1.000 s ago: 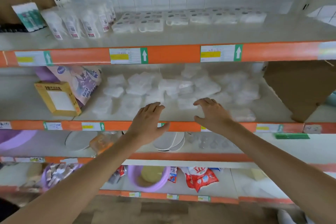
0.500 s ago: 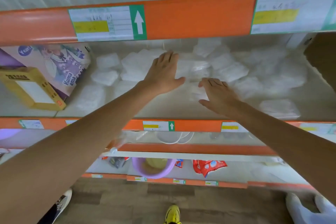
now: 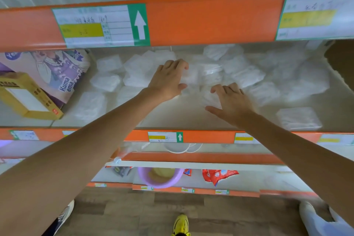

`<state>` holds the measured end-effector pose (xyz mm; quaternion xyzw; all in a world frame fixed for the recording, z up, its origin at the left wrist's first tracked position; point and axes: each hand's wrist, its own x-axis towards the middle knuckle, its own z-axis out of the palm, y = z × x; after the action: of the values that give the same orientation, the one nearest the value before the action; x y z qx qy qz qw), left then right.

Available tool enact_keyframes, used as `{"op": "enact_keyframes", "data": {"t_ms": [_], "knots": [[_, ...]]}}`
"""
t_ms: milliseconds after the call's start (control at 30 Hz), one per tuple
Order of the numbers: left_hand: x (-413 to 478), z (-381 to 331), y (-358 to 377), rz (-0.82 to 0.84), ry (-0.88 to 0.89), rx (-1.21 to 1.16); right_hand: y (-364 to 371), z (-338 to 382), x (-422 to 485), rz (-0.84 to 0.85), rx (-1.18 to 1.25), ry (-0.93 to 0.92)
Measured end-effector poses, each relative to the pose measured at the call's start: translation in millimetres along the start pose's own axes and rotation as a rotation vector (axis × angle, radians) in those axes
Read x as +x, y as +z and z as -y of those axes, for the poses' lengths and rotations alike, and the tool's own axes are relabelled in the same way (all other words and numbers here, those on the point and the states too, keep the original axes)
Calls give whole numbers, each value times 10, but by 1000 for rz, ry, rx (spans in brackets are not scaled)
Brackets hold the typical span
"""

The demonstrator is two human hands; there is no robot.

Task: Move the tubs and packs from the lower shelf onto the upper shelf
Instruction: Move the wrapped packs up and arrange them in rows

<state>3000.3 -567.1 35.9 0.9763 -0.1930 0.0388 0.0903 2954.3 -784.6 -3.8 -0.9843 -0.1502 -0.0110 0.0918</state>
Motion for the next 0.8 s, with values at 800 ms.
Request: {"op": "enact_keyframes", "data": {"t_ms": [800], "knots": [[-1079,-376,-280,-3,-63,-133,-544,173,-817,-25,132,49]]}}
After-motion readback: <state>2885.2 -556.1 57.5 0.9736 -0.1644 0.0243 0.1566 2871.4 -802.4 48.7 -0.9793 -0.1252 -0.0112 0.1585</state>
